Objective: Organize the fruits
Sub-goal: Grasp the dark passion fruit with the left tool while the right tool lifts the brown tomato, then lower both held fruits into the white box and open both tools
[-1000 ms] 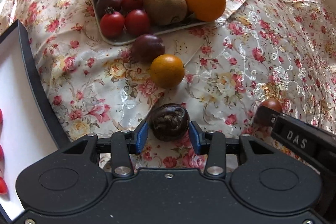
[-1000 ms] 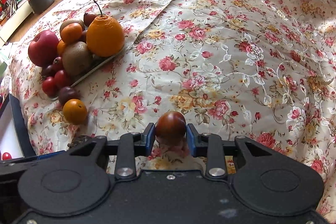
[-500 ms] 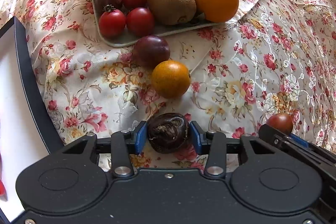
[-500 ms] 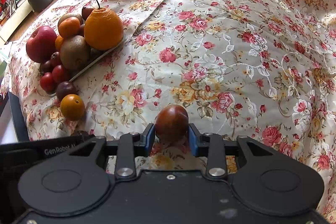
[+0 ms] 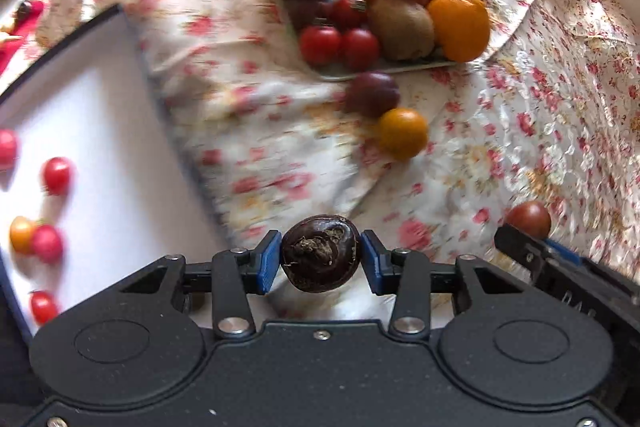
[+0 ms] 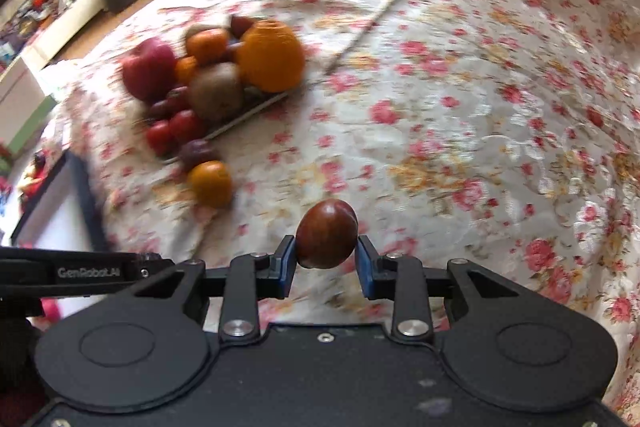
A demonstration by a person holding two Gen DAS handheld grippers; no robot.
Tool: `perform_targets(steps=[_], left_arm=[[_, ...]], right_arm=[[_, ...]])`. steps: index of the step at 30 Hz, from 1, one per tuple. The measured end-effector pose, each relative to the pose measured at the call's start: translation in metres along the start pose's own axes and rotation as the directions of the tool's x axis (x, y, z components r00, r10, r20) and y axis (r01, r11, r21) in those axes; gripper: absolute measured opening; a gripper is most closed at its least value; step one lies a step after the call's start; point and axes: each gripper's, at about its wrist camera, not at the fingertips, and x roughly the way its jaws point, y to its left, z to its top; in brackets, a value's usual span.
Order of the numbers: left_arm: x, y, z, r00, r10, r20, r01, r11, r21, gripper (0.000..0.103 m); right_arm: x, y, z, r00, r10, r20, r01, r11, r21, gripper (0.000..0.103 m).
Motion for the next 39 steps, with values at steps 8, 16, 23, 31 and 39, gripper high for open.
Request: perform_targets(steps=[8,16,23,31,39], left_arm=[[-0.020,0.067,-0.041,0.996,0.084,0.003,-0.084,0.995,-0.056,0.050],[-0.020,0.106,-0.066,0.992,0.115,0.044,-0.110,0.988,-0.105,0.050],[-0.018,0.117,-0.071,0.993,0.091,0.071,-0.081,0.989,-0.127,0.050],[0.003,0.126,-0.078,0.993,0.113,0.042,-0.106,0.983,-0.147,0.050],[0.009,0.128,-0.083,0.991,0.127,0.039,-0.120,0.981,-0.150,0.050]], right_arm=[[-0.005,0.070,-0.024,0.990,0.116,-0.082,-0.127,0.979,-0.158,0.026],[0.007,0.143,-0.043,0.972,0.142,-0.186,-0.192,0.939,-0.286,0.011],[0.011,0.143,-0.046,0.992,0.032,-0.126,-0.067,0.955,-0.288,0.022],[0.021,0.097,-0.033,0.993,-0.003,-0.114,-0.016,0.986,-0.167,0.044],[0.052,0.090,-0.040,0.984,-0.032,-0.176,0.002,0.985,-0.170,0.046]])
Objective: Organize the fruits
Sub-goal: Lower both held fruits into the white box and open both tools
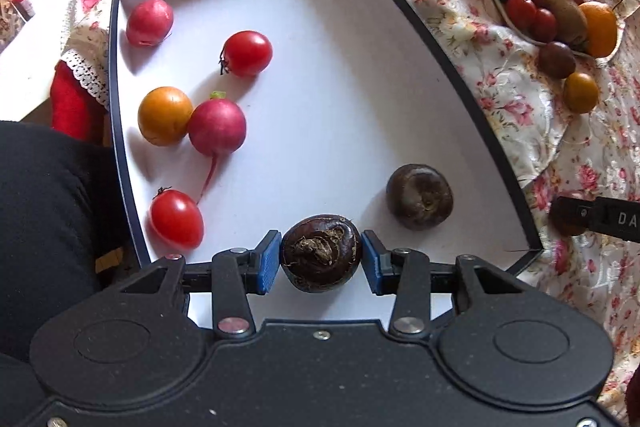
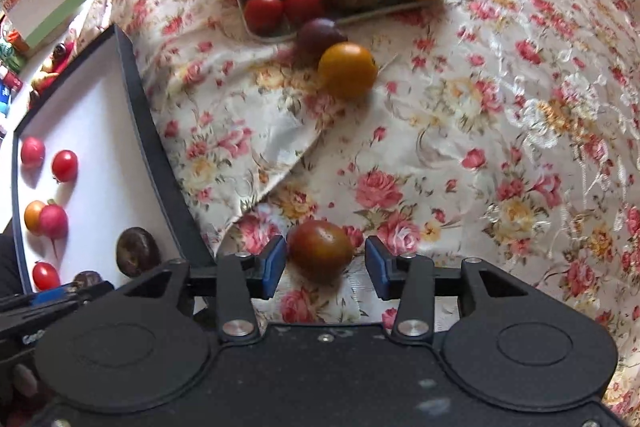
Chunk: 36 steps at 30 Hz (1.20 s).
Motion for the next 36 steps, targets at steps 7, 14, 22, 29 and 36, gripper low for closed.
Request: perform_targets(steps=[7,14,22,29,36], left_arm=[[0.004,0.003,-0.001,1.000,-0.005,-0.023,0.004,1.000,-0.015,0.050],[0.007,0.001,0.000,1.000,0.000,-0.025,0.000,1.000,-0.015,0.050],[0.006,0.003,0.000,1.000,0.001,-0.019,-0.002,1.000,-0.029,0.050],[-0.002,0.007,-0.002,1.000,-0.001,0.022,0.001,0.999,-0.041,0.051],[-0.010,0.008,-0.003,0.997,-0.003,0.071,0.007,0.998,-0.056,0.050]], right_arm=[[0.001,0.007,-0.003,1.000,-0.022,0.008,0.023,0.999,-0.029,0.036],[-0.038,0.025,0.005,0.996,0.028,0.089,-0.022,0.997,-0.071,0.036],[-0.041,0.090,0.037,0.990,0.116,0.074,-0.098,0.972,-0.214,0.036],[-0.011,0.135,0.061,0.992,0.125,0.010,-0.117,0.953,-0.280,0.036],[-0.005,0.149,0.074,0.986,0.166,-0.004,-0.161,0.952,-0.259,0.036]])
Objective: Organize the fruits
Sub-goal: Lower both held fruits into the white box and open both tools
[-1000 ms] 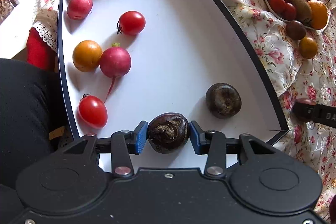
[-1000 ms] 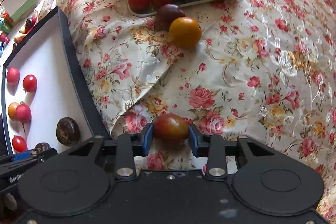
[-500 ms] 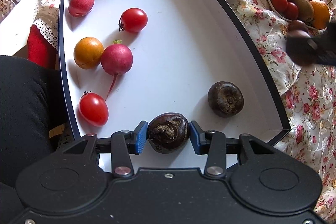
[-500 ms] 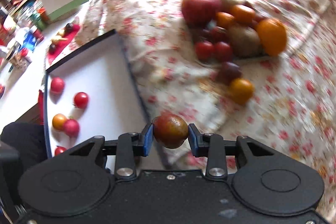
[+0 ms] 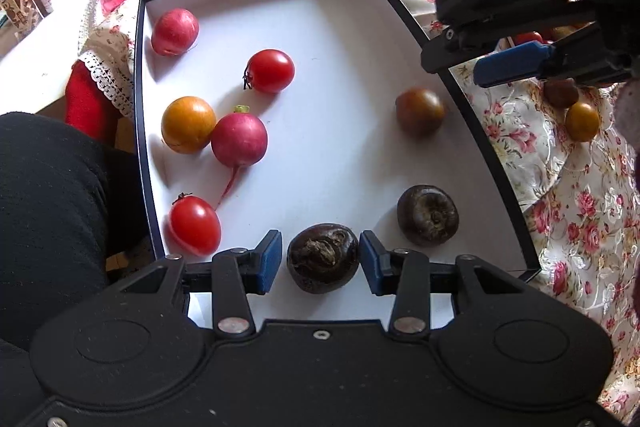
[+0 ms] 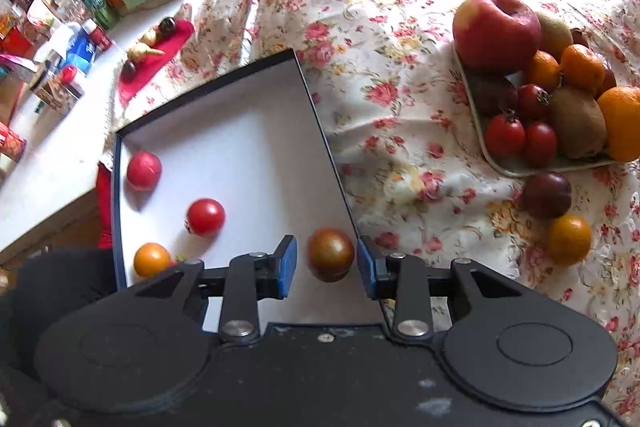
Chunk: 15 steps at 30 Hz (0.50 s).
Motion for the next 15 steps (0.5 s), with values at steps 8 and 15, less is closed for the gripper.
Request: perform_targets(steps=[8,15], left_arm=[[-0.002,0.000,0.000,1.000,0.008,0.010,-0.008,1.000,-0.005,0.050],[-0.003,-0.002,0.000,1.000,0.014,0.016,-0.014,1.000,-0.003,0.050]], right_arm=[[-0.019,-0.008,-0.015,0.999,-0.012,0.046,0.012,1.000,0.003,0.036],[-0.030,-0.035,-0.036,0.996,-0.055,0.068,0.052,0.998,0.048,0.036]])
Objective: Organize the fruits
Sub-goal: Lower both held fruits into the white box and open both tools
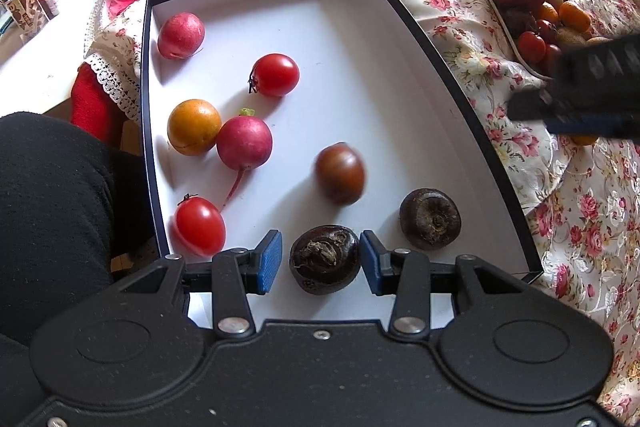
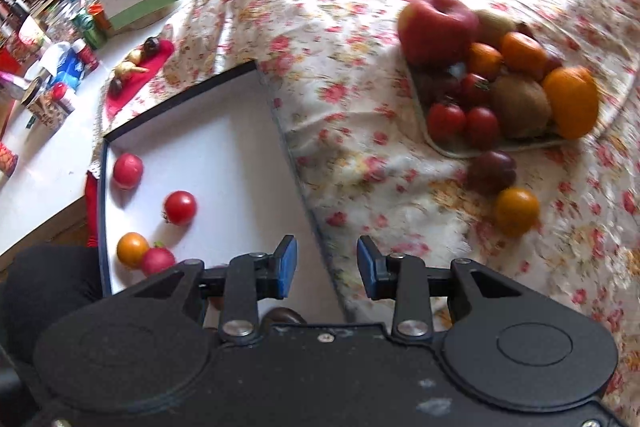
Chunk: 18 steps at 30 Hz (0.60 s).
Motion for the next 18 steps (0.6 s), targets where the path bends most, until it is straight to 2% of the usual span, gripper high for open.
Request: perform_targets(steps=[9,15,18], left_arm=[[0.003,0.000,0.000,1.000,0.000,-0.011,0.000,1.000,0.006,0.051],[0.004,-0.002,-0.001,1.000,0.009,-0.010,-0.008,1.000,0.017,0.051],[0.005,-0.003,-0.001,1.000,0.010,-0.013,-0.010,1.000,0.019,0.051]], right_arm=[[-0.010,-0.069,-0.036,0.998,-0.062,-0.020,0.064,0.990,0.124,0.036],[-0.015,-0.124,-0.057,0.986,-0.162,-0.032,0.165,0.959,0.229,0.036],[-0.013,-0.148,-0.057,0.983,-0.179,-0.044,0.184,0.943,0.276,0.036]])
